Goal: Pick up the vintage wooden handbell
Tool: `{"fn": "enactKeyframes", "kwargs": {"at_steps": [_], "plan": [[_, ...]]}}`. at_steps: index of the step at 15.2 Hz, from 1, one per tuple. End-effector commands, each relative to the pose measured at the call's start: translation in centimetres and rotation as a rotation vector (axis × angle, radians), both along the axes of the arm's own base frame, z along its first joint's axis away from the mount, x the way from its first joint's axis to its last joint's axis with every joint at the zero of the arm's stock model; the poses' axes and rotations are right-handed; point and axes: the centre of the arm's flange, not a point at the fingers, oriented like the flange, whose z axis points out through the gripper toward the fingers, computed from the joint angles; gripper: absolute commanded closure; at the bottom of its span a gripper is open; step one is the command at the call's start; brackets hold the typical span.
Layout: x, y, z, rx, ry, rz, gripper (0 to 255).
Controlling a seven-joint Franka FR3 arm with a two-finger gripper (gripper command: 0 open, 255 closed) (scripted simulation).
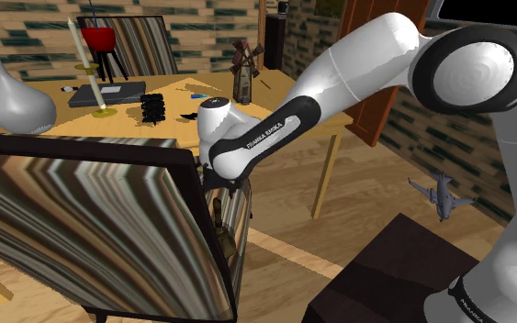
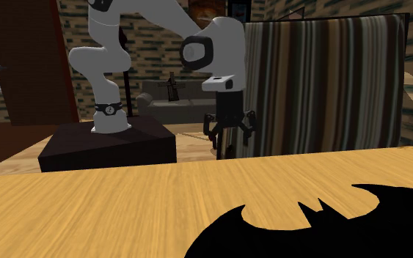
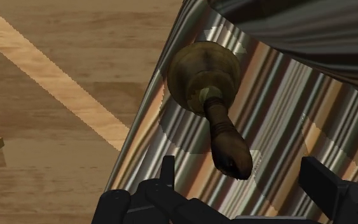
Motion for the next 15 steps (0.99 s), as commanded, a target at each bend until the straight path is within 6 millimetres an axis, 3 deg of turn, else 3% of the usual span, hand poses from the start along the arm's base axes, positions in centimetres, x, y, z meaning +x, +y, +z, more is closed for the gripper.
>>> {"fn": "enactKeyframes", "kwargs": {"at_steps": [1,3,5,6,15], "plan": [[0.0,0.0,-1.1,0.000,-0.001,0.000,0],[0.0,0.0,-2.5,0.000,-0.001,0.000,0],[0.0,0.0,-2.5,0.000,-0.001,0.000,0],[0.0,-0.1,-2.5,0.000,-0.001,0.000,255],[0.0,0.0,-2.5,0.000,-0.001,0.000,255]]}}
